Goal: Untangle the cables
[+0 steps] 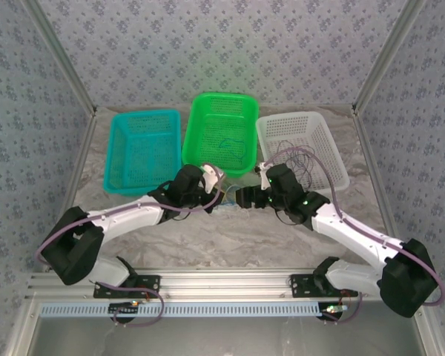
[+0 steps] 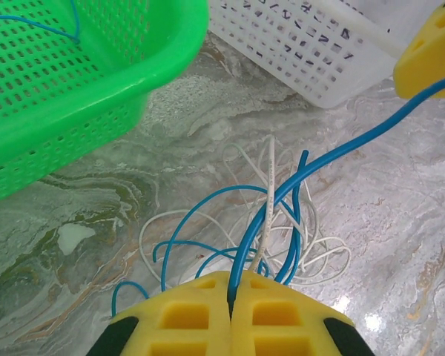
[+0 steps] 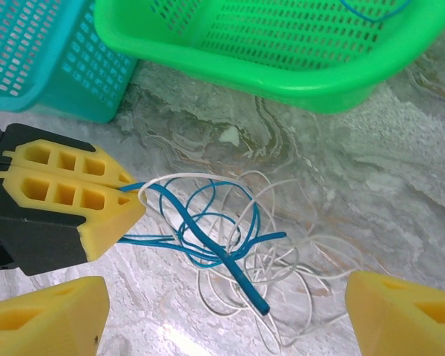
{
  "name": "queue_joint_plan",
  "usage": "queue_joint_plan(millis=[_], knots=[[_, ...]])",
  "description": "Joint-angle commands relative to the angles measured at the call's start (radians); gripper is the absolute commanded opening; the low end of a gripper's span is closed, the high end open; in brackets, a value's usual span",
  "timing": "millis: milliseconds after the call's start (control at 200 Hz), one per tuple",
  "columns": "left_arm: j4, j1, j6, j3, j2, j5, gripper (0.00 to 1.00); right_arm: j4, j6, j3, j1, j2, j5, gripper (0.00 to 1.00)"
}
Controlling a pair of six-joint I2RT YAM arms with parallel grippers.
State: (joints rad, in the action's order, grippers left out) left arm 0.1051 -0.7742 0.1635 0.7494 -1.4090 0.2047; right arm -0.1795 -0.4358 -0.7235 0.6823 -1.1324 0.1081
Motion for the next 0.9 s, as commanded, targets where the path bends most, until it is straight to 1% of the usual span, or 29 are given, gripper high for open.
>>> queue_joint_plan(millis=[0,75,130,230,340,410,455,490,525,595,625,655,705,829,894], knots=[[-0.025,0.006,0.065,0.018,0.052,-0.047,0.0,0.076,0.011,0.033,0.018,-0.015,-0.014,0.87],[-0.04,0.008,0.106,0.013,0.079,-0.097,0.0,0.143,-0.015,0.063,0.028,-0.041,-0.012,0.88],[-0.042,0.008,0.12,0.005,0.098,-0.11,0.0,0.187,-0.041,0.08,0.036,-0.067,-0.005,0.89],[-0.047,0.008,0.123,-0.006,0.131,-0.094,0.0,0.247,-0.071,0.09,0.067,-0.136,-0.01,0.89],[-0.028,0.008,0.12,-0.025,0.165,-0.056,0.0,0.282,-0.08,0.075,0.106,-0.216,-0.074,0.88],[-0.021,0.008,0.118,-0.035,0.185,-0.046,0.0,0.291,-0.106,0.061,0.112,-0.265,-0.1,0.84],[-0.021,0.007,0.115,-0.041,0.194,-0.04,0.0,0.299,-0.112,0.053,0.112,-0.29,-0.103,0.77],[-0.022,0.008,0.112,-0.045,0.203,-0.037,0.0,0.308,-0.115,0.05,0.112,-0.303,-0.1,0.68],[-0.027,0.007,0.11,-0.048,0.21,-0.038,0.0,0.309,-0.115,0.048,0.112,-0.317,-0.096,0.57],[-0.055,0.01,0.099,-0.051,0.225,-0.057,0.0,0.293,-0.121,0.049,0.112,-0.324,-0.091,0.3],[-0.071,0.011,0.092,-0.051,0.233,-0.073,0.0,0.285,-0.124,0.054,0.112,-0.323,-0.09,0.22],[-0.087,0.013,0.085,-0.051,0.24,-0.089,0.0,0.271,-0.128,0.06,0.112,-0.319,-0.091,0.16],[-0.11,0.016,0.071,-0.049,0.251,-0.111,0.0,0.257,-0.134,0.073,0.112,-0.314,-0.087,0.12],[-0.143,0.026,0.059,-0.044,0.274,-0.17,0.0,0.247,-0.157,0.115,0.117,-0.294,-0.077,0.1],[-0.163,0.033,0.057,-0.037,0.287,-0.212,0.0,0.223,-0.174,0.131,0.118,-0.28,-0.1,0.05]])
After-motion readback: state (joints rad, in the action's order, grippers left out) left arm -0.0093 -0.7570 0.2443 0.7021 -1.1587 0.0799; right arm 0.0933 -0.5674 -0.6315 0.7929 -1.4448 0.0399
